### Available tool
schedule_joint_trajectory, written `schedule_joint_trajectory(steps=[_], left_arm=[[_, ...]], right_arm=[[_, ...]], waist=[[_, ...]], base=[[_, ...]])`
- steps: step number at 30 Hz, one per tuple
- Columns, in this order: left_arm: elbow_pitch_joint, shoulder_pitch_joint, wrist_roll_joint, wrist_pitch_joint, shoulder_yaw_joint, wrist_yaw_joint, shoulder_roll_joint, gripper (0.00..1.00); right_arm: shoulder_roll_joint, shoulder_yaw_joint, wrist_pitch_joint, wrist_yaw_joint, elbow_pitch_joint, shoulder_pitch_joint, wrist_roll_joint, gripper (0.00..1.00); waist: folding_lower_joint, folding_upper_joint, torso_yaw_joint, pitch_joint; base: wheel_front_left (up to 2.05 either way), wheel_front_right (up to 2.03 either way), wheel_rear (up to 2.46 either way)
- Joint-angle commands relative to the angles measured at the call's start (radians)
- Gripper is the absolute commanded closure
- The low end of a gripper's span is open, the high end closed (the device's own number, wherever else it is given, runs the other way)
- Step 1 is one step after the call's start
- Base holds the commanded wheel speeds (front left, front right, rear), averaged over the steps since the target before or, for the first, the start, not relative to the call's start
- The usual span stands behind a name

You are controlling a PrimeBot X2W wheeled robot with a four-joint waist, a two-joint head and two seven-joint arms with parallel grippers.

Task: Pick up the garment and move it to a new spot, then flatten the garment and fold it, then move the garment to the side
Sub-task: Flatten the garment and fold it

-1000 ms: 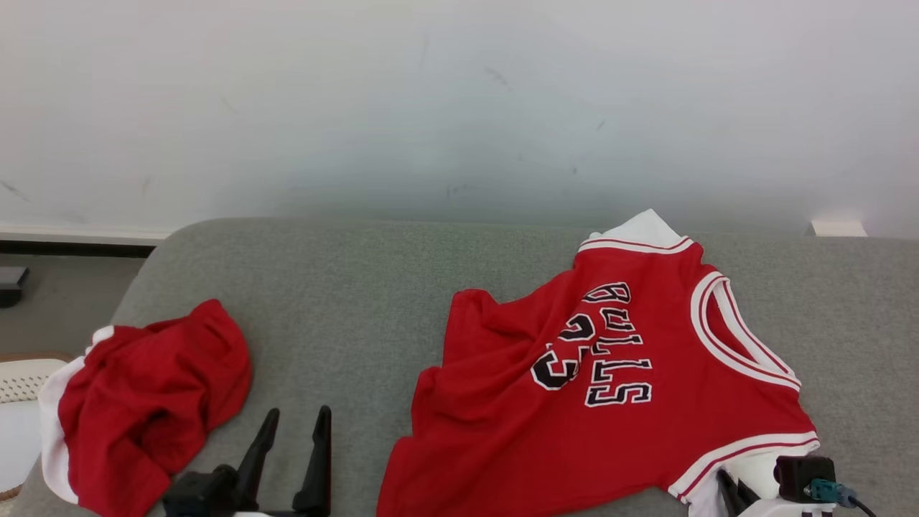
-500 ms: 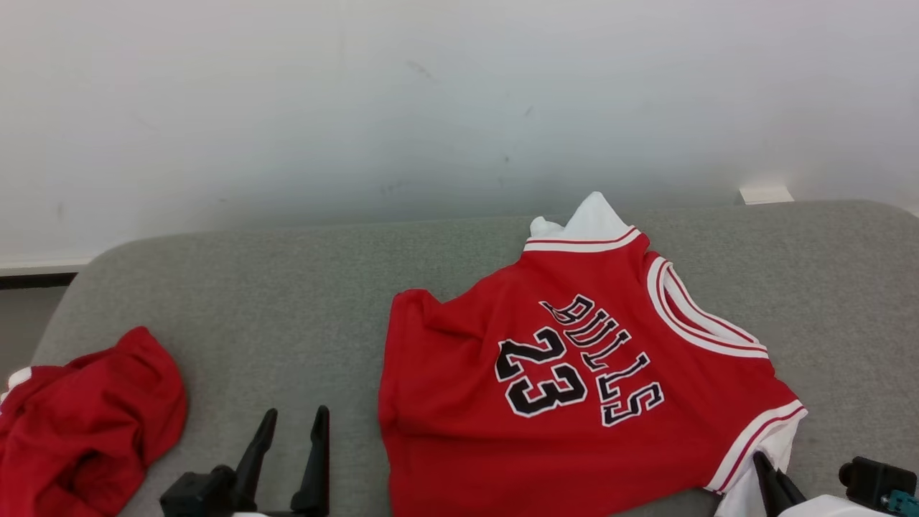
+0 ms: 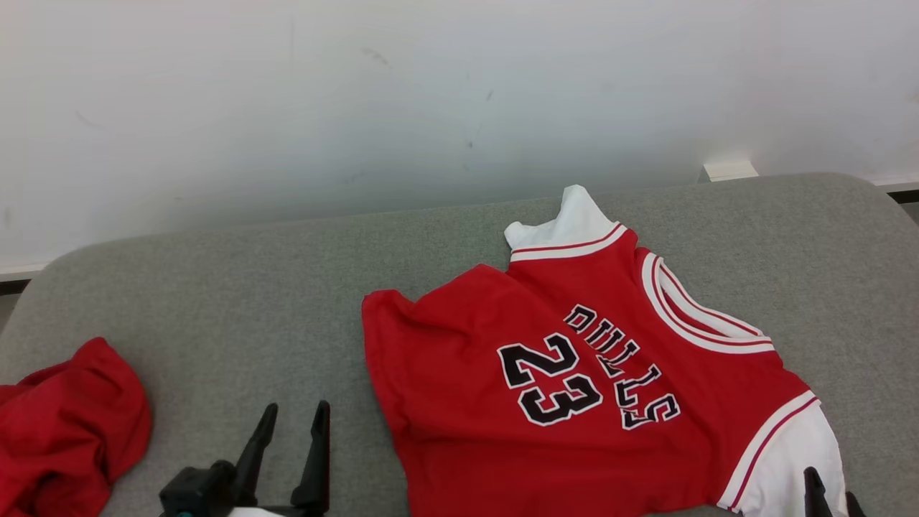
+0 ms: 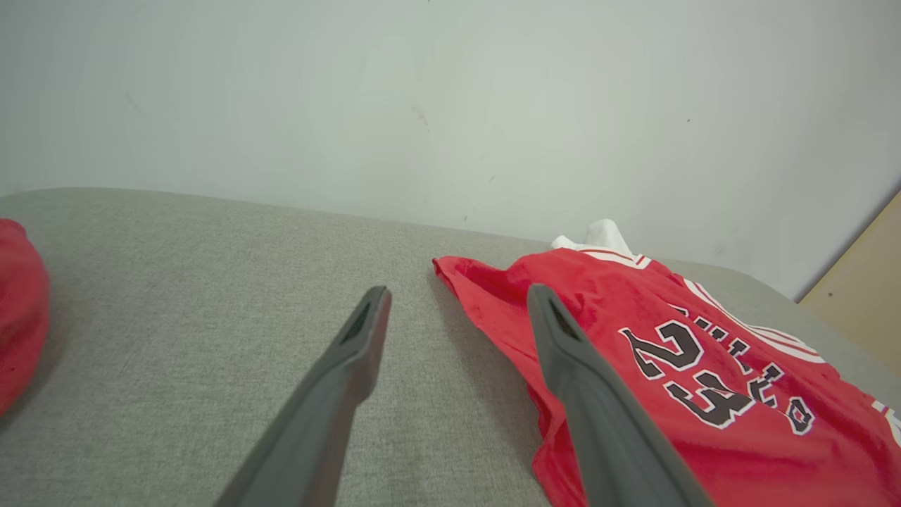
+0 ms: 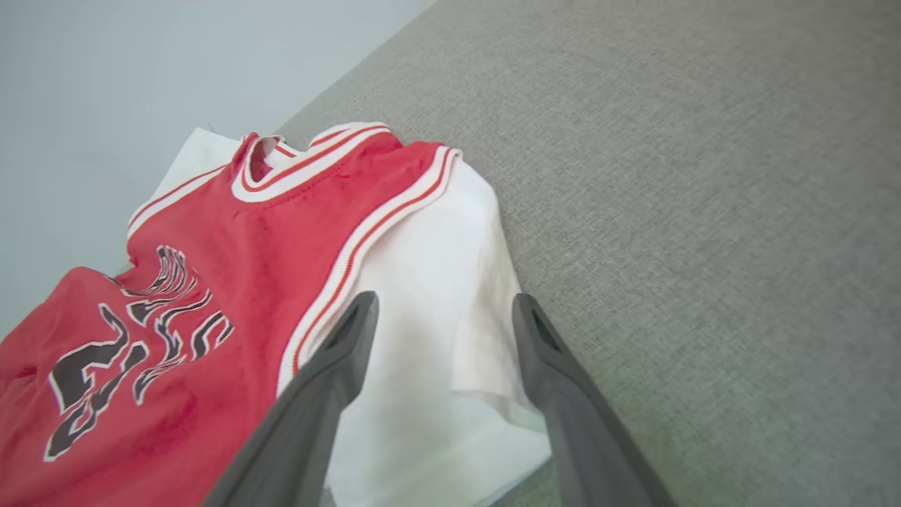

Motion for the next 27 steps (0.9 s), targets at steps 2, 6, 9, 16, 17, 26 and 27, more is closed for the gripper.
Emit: schedule_joint_trajectory(steps=[2,6,9,16,17,26,27], left_arm=[[0.002,-0.010,0.007,0.000,0.000,-0.003,0.004,0.00],[0.007,-0.011,0.007,0.000,-0.001,-0.006,0.004,0.00],[0.007,-0.012,0.007,0.000,0.001,-0.006,0.004,0.00],[0.008,-0.001,0.008,0.000,0.003,-0.008,0.004,0.00],[0.008,-0.001,0.008,0.000,0.003,-0.008,0.004,0.00],[0.039,-0.061,0.007,0.000,-0.039,-0.011,0.004,0.00],[0.049,-0.076,0.007,0.000,-0.048,-0.012,0.004,0.00]], right_arm=[[-0.004,-0.038,-0.033,-0.002,0.027,-0.008,-0.039,0.00],[-0.004,-0.087,-0.077,-0.002,0.050,-0.025,-0.146,0.00],[-0.004,-0.117,-0.112,-0.002,0.033,-0.038,-0.228,0.00],[-0.003,-0.106,-0.147,-0.002,-0.046,-0.051,-0.337,0.00],[-0.003,-0.092,-0.147,-0.002,-0.061,-0.052,-0.345,0.00],[-0.003,0.043,-0.150,-0.002,-0.132,-0.037,-0.331,0.00],[-0.003,0.060,-0.153,-0.002,-0.137,-0.036,-0.327,0.00]], waist=[[0.0000,0.0000,0.004,0.004],[0.0000,0.0000,0.015,0.004],[0.0000,0.0000,0.024,0.000],[0.0000,0.0000,0.039,-0.015],[0.0000,0.0000,0.041,-0.018],[0.0000,0.0000,0.031,-0.020],[0.0000,0.0000,0.029,-0.018]], base=[[0.00,0.00,0.00],[0.00,0.00,0.00],[0.00,0.00,0.00],[0.00,0.00,0.00],[0.00,0.00,0.00],[0.00,0.00,0.00],[0.00,0.00,0.00]])
